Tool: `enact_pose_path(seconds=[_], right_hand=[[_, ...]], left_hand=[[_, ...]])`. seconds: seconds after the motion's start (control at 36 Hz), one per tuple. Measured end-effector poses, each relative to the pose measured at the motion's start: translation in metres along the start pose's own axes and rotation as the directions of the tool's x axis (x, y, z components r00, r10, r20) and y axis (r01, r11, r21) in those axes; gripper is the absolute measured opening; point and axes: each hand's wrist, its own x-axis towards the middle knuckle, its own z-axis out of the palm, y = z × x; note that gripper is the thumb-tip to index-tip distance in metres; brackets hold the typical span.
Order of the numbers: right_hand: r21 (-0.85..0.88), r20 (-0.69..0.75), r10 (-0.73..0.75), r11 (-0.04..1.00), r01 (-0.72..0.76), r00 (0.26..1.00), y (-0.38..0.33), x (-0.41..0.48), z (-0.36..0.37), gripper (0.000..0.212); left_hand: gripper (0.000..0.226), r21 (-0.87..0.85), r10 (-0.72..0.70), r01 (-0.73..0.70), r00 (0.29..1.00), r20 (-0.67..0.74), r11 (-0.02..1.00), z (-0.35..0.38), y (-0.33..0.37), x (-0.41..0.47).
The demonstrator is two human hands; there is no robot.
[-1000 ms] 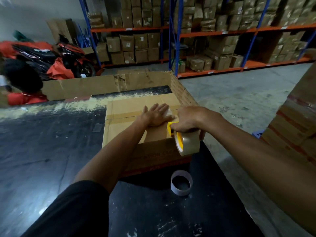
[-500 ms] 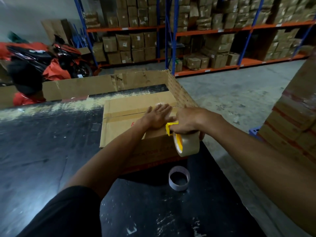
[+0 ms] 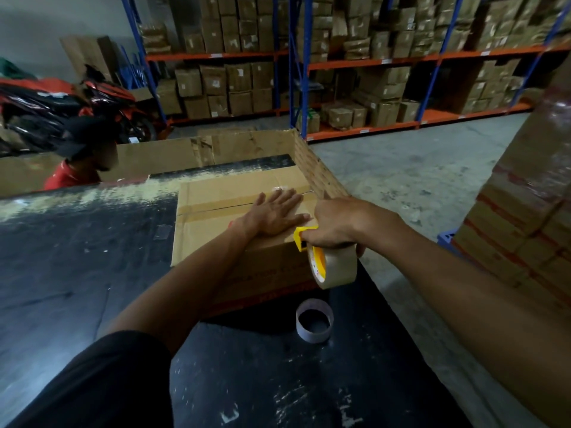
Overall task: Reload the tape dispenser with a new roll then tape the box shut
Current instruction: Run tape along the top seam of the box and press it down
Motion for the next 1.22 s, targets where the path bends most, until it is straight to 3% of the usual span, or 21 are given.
enact_pose_path(seconds=[0.25,0.47,0.56,0.61,0.67,0.81,0.97,1.08,1.22], right_hand=[[-0.02,0.001,-0.024,1.0,0.024,1.0,0.004,0.002,0.015,0.038],[0.048,-0.051,0.026,0.999,-0.024,0.998,0.021,0.023,0.032,0.043],[0.252,0.154,0.061,0.963,-0.099,0.986,0.042,0.045,0.042,0.038],[0.35,0.393,0.049,0.916,-0.198,0.918,0.053,0.052,0.059,0.037],[0.408,0.483,-0.007,0.887,-0.218,0.876,0.065,0.056,0.079,0.039],[0.671,0.434,-0.229,0.727,-0.143,0.871,0.074,0.064,0.076,0.039],[0.51,0.434,-0.348,0.855,0.093,0.831,0.039,0.075,0.097,0.054],[0.49,0.448,-0.414,0.855,0.17,0.792,0.008,0.077,0.131,0.06],[0.565,0.415,-0.497,0.797,0.213,0.762,-0.034,0.084,0.175,0.049]], left_hand=[[0.075,0.002,-0.002,0.002,1.0,-0.006,1.0,0.001,-0.002,0.001],[0.078,0.024,-0.002,0.003,0.999,-0.052,1.0,0.007,-0.005,0.006],[0.078,0.02,0.013,-0.012,0.997,-0.07,1.0,0.007,-0.004,0.01],[0.078,0.002,0.028,-0.028,0.998,-0.059,1.0,0.012,-0.005,0.007],[0.078,0.003,0.042,-0.042,0.997,-0.07,0.999,0.014,-0.006,0.007],[0.081,-0.092,0.017,-0.031,0.989,-0.149,0.995,0.007,-0.003,0.003],[0.059,-0.406,-0.13,-0.013,0.938,-0.322,0.914,0.004,-0.012,-0.014],[0.051,-0.442,-0.291,0.137,0.908,-0.302,0.886,0.003,-0.037,-0.042],[0.044,-0.414,-0.455,0.321,0.845,-0.281,0.852,0.007,-0.074,-0.097]])
